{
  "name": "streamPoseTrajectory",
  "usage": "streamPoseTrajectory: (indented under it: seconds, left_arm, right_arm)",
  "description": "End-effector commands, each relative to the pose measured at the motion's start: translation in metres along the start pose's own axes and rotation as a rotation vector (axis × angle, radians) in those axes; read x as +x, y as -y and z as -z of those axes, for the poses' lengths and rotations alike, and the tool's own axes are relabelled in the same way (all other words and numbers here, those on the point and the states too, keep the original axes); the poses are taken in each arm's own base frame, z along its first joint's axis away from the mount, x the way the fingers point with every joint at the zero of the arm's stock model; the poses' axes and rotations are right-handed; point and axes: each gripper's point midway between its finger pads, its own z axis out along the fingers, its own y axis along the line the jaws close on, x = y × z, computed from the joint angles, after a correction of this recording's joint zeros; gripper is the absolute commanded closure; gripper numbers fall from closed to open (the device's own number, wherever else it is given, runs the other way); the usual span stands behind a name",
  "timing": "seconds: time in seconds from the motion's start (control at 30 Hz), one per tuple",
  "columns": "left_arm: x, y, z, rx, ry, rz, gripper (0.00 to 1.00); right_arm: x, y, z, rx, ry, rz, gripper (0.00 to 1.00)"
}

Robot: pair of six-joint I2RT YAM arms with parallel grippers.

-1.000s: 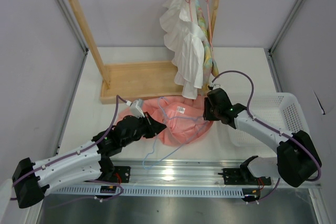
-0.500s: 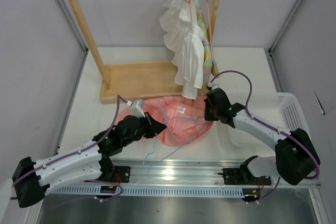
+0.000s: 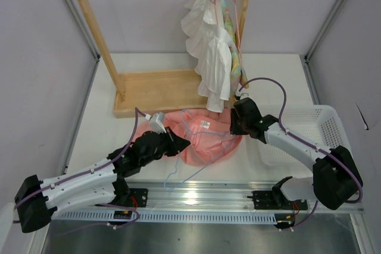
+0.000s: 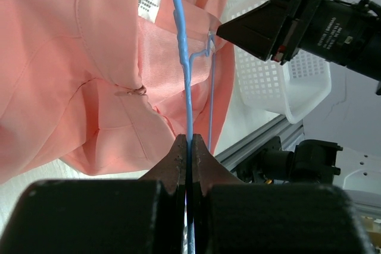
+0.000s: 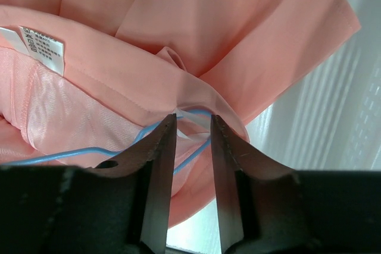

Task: Place the skirt on the hanger

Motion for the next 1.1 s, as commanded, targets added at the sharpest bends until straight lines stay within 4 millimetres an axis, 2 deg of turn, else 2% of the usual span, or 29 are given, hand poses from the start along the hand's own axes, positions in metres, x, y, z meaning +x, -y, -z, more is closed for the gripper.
streamPoseTrajectory:
  seconds: [0.0, 0.17, 0.3, 0.43, 1.07]
  left_arm:
    - [-0.013, 0.015, -0.004, 0.024, 0.056, 0.021, 1.0]
    - [-0.013, 0.016, -0.006, 0.018, 0.064, 0.026, 1.0]
    - [-0.016, 0.014, -0.006, 0.006, 0.079, 0.037, 1.0]
    - [-0.019, 0.013, -0.006, -0.007, 0.103, 0.05, 1.0]
    - [-0.017, 0.018, -0.015, -0.005, 0.138, 0.058, 1.0]
  right_arm:
    - [-0.019, -0.004, 0.004, 0.003, 0.048, 0.012, 0.62]
    - [-0.017, -0.004, 0.003, 0.006, 0.041, 0.021, 0.61]
    - [-0.013, -0.001, 0.004, 0.013, 0.029, 0.02, 0.68]
    - [-0.009, 0.004, 0.005, 0.03, 0.028, 0.023, 0.7]
    - [0.004, 0.007, -0.006, 0.033, -0.01, 0.046, 0.67]
